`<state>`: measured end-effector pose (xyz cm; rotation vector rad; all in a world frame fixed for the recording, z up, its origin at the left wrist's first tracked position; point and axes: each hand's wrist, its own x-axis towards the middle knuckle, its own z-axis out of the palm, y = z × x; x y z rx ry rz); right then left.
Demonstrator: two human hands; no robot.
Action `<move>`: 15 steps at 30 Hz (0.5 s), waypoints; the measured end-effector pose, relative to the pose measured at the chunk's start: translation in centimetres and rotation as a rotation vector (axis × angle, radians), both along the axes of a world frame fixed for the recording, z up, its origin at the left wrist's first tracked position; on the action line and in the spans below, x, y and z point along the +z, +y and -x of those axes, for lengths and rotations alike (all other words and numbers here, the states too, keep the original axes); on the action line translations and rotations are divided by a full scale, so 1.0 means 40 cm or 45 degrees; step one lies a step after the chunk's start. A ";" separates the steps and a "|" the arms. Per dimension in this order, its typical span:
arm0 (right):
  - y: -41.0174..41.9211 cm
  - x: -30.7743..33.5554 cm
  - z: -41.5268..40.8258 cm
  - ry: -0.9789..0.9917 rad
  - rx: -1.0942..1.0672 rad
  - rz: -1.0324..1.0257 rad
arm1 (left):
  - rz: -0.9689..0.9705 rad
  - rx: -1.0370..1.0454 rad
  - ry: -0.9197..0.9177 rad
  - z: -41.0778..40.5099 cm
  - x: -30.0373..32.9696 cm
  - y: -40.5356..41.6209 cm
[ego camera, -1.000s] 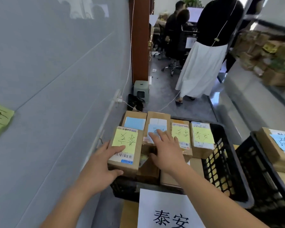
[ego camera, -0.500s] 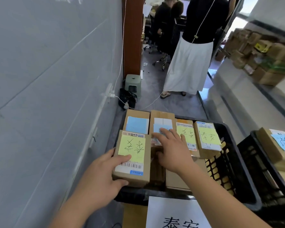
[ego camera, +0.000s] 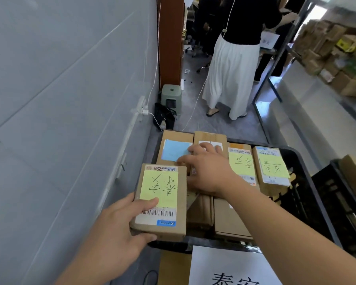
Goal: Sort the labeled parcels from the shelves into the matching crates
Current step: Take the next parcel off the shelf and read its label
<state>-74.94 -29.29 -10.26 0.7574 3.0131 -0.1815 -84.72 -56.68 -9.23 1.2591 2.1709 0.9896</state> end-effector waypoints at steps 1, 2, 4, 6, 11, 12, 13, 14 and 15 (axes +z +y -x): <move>0.000 -0.006 0.002 0.020 -0.017 0.001 | 0.004 0.003 -0.002 -0.002 0.002 0.001; -0.001 -0.013 0.004 0.038 -0.032 0.006 | 0.011 0.005 -0.002 -0.005 0.005 0.004; -0.003 -0.024 0.008 0.068 -0.059 0.033 | 0.023 0.004 0.019 -0.003 0.011 0.014; -0.004 -0.031 0.013 0.095 -0.081 0.068 | 0.036 0.015 0.034 0.008 0.017 0.024; 0.016 -0.044 0.015 0.080 -0.070 0.133 | 0.152 -0.086 -0.069 0.027 0.036 0.051; 0.023 -0.046 0.012 0.072 -0.057 0.160 | 0.159 -0.087 -0.082 0.029 0.038 0.056; 0.030 -0.045 0.009 0.074 -0.046 0.196 | 0.141 -0.071 -0.079 0.032 0.038 0.061; 0.037 -0.041 0.005 0.091 -0.049 0.249 | 0.122 -0.048 -0.062 0.039 0.037 0.067; 0.044 -0.035 0.001 0.113 -0.065 0.311 | 0.116 -0.034 -0.037 0.045 0.037 0.076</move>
